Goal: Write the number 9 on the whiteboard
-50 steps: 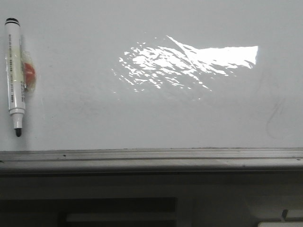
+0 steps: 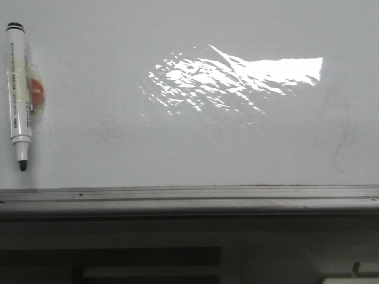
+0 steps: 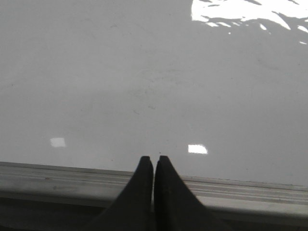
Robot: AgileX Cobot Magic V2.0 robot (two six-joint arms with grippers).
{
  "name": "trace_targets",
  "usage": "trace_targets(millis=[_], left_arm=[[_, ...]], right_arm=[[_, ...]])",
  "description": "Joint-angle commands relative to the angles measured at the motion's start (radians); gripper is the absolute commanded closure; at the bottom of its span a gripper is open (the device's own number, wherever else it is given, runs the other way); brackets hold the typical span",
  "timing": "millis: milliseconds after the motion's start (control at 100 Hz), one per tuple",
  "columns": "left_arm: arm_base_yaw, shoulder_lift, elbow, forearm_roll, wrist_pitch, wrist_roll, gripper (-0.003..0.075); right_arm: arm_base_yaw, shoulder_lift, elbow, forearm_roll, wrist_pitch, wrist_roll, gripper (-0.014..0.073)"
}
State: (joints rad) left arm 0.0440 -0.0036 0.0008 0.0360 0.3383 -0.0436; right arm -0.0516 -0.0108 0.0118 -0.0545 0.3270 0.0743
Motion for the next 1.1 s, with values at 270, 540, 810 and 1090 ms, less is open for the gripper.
trace_targets(millis=[270,540,810,1090], left_arm=[[-0.007,-0.028,0.018,-0.007,-0.047,-0.003,0.0741],[-0.007,-0.028,0.018,-0.007,-0.047,-0.003,0.0741],[-0.005,-0.028,0.018,0.009,-0.074,-0.003,0.0741],[-0.005,-0.028,0.018,0.009,-0.121,-0.003,0.0741]], right_arm=[[-0.004,-0.015,0.028,-0.002,-0.008,-0.002,0.0661],[-0.004,-0.015,0.028,-0.002,-0.008,-0.002,0.0661],[-0.004,-0.015,0.028,-0.002,-0.008,-0.002,0.0661],[-0.004,-0.015,0.028,-0.002,-0.012,-0.002,0.0661]])
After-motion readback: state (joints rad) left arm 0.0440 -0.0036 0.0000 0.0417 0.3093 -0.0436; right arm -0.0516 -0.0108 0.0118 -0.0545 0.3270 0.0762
